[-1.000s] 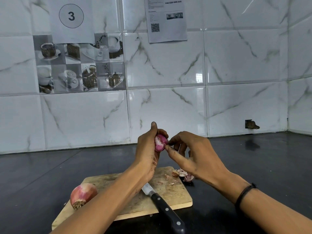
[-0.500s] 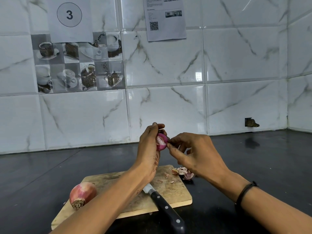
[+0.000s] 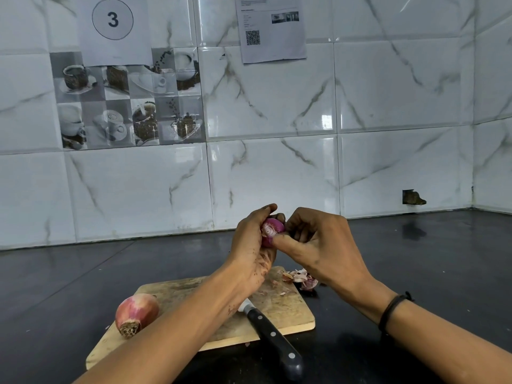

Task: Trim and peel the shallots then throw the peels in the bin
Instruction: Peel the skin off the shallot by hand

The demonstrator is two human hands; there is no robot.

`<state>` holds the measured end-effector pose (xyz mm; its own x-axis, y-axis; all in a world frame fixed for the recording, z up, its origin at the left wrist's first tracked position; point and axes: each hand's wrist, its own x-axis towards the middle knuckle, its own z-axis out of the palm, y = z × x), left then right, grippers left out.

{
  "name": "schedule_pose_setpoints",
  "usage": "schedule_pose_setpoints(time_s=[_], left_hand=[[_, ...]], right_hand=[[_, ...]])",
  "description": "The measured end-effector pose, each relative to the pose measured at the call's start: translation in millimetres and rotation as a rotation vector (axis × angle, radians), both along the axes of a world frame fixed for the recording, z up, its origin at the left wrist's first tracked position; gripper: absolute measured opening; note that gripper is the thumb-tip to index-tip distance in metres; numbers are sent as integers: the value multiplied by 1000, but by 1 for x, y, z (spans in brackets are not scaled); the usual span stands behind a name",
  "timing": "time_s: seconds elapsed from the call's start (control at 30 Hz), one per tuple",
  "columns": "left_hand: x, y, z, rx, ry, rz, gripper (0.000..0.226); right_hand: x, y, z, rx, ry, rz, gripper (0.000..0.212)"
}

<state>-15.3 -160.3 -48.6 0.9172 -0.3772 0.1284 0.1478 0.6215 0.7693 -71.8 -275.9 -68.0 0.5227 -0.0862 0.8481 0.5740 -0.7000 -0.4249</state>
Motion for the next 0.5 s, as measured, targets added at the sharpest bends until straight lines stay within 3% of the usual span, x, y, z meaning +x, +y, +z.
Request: schedule_pose_setpoints(time_s=[0.2,0.4,0.5], left_hand=[[3,4,1,-58,64,-79,9],[4,7,6,-103,59,-99,5],[8,10,6,-130,57,-93,13]], right_hand=[[-2,-1,1,-9,-16,67,21],[-3,-5,0,-249,-115,47,25],[-1,-5,1,-187,-129,50,15]])
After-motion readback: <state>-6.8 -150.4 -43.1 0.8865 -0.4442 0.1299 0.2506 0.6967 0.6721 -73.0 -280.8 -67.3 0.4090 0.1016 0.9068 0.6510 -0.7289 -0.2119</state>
